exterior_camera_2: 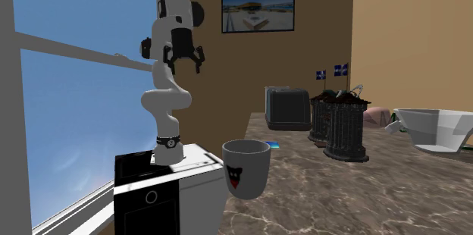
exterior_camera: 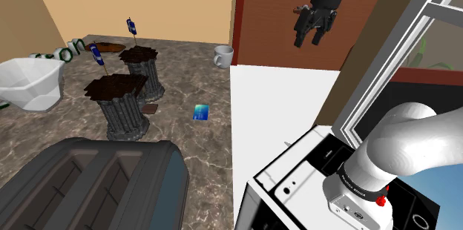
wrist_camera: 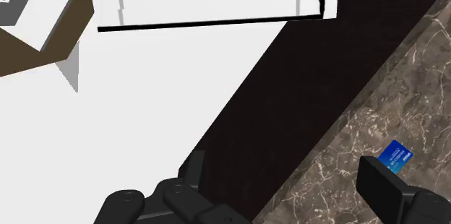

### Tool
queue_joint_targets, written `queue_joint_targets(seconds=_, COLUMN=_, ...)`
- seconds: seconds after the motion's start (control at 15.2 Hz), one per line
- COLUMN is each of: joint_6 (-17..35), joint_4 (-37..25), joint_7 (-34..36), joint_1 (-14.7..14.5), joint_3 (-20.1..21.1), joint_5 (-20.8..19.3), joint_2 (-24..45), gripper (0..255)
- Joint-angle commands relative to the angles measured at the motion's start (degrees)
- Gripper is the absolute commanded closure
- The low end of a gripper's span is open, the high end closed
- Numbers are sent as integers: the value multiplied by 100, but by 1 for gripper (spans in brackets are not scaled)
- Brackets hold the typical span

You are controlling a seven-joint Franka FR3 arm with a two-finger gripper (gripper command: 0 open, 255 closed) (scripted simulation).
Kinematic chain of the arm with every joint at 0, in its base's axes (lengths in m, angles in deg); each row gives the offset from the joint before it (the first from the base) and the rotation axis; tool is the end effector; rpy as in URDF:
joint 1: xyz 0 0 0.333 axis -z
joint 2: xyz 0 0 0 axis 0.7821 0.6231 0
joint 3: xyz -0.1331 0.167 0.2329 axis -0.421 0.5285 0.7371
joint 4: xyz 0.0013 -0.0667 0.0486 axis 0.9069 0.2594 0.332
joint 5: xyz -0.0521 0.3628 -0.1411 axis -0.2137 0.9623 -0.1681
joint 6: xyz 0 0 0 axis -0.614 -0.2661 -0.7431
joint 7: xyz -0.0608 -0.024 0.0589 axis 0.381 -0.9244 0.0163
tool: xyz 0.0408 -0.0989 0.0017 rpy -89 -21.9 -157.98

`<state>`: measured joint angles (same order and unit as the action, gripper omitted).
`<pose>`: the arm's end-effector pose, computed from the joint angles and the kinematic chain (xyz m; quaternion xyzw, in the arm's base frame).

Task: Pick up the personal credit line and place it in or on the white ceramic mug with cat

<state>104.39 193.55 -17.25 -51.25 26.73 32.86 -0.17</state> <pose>0.3207 -0.0143 0.6053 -0.9977 0.0442 -0.0172 0.0476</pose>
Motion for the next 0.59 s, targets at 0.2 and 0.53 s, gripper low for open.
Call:
queue_joint_targets(seconds=0.2, joint_6=449, joint_4=273, joint_7=627, joint_1=-10, joint_3=427, joint_5=172, joint_2=88, gripper=0)
queue_joint_targets(seconds=0.53, joint_6=1221, joint_4=518, joint_7=1672, joint_1=-19, joint_3=1145, joint_5=397, joint_2=483, gripper=0)
